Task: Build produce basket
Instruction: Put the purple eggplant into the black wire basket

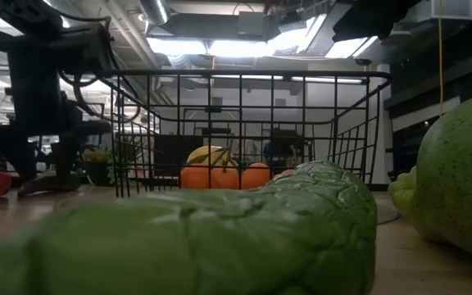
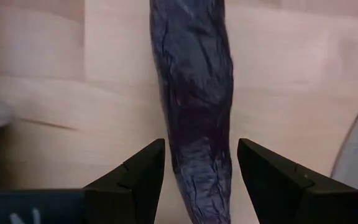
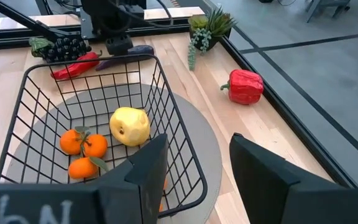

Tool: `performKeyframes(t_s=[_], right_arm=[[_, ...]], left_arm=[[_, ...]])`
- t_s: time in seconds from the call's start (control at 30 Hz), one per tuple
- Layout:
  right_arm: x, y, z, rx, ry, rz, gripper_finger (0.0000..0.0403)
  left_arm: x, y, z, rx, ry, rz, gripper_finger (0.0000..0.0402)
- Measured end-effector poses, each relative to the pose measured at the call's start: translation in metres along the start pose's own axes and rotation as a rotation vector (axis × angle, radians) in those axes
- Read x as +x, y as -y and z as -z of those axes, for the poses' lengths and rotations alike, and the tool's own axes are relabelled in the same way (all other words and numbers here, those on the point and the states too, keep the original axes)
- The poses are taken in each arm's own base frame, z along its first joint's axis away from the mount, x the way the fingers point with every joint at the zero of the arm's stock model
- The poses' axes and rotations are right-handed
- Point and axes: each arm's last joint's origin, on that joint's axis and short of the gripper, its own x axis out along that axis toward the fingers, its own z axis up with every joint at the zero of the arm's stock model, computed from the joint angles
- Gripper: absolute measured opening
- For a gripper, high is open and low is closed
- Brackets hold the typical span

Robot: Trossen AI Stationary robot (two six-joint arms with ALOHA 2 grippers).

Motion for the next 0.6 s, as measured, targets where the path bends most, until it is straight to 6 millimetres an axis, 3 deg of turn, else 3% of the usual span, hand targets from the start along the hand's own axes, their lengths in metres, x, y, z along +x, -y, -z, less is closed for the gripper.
performKeyframes(t_s=[0.37, 0.6], right_arm=[[-0.0001, 0.0000, -0.0002, 0.001, 0.001, -0.001, 0.0174], [-0.0001, 0.0000, -0.0001, 0.001, 0.001, -0.001, 0.0174]], left_arm=[[0.0101, 0.0017, 0.0025, 0.076, 0.011, -0.069, 0.0192], [0.0101, 0.0010, 0.0013, 0.135, 0.050, -0.072, 0.0103]])
